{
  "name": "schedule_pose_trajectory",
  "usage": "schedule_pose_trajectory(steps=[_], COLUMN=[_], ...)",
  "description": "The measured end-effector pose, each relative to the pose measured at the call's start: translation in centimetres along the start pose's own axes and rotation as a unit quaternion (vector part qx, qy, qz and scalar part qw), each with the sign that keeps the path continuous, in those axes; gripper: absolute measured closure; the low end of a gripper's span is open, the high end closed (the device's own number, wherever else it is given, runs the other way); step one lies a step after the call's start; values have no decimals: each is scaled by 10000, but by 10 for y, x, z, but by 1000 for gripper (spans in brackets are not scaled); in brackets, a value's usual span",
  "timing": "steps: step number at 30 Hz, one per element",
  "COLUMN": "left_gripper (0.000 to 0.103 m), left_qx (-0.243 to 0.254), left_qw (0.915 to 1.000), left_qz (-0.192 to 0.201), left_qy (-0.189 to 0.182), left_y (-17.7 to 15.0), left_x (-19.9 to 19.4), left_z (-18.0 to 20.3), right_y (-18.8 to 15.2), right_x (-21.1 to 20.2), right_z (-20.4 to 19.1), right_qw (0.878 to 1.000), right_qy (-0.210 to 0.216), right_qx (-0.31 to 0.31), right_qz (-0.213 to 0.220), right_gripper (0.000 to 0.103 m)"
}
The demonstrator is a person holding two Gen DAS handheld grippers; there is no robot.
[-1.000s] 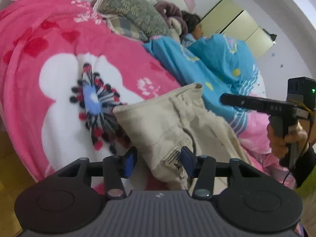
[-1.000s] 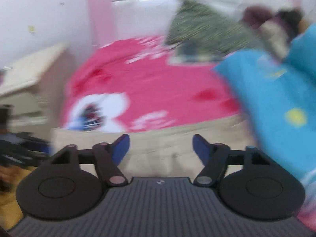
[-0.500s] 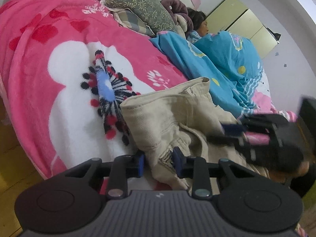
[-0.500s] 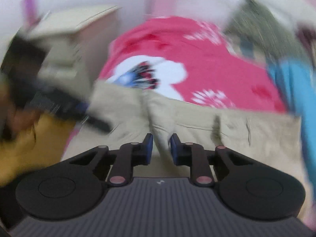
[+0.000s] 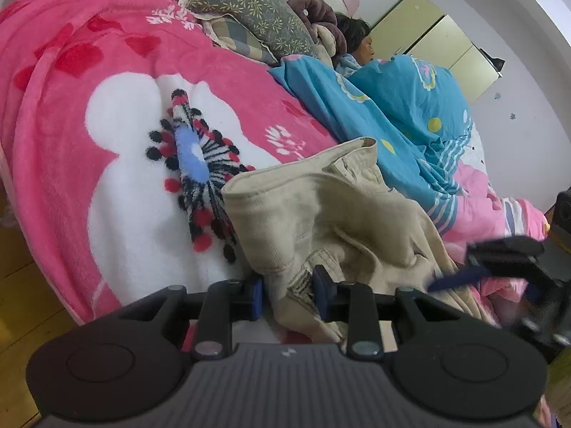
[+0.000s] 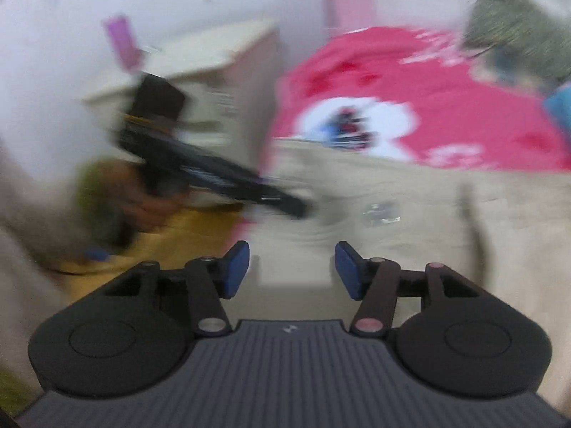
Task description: Fold clothes
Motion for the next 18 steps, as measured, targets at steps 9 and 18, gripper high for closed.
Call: schedule_pose_trajectory(steps=[9,18], left_gripper=[73,73], left_qx=[21,48], left_qw=[10000,10000], left_qz=[6,24], left_qy=[-24,-21], left_y=[0,-1], left_x=[-1,1], left_z=[-1,0], right_y=[27,18], right_x=[-32,31], right_z=[68,109], right_qw=[9864,9787], right_qy=[-746,-1884], right_qx=[1026,736], right_qz=[1045,338], right_gripper=[53,85])
Point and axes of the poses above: each gripper's, at about its wrist camera, not at the fingertips, and x roughly the way its jaws point, z to its right, y to its top, the point moved 6 cm from there along x, roughly the way its jaws point, and after that the axes turned 1 degree about -y, right-handed, at the moved point
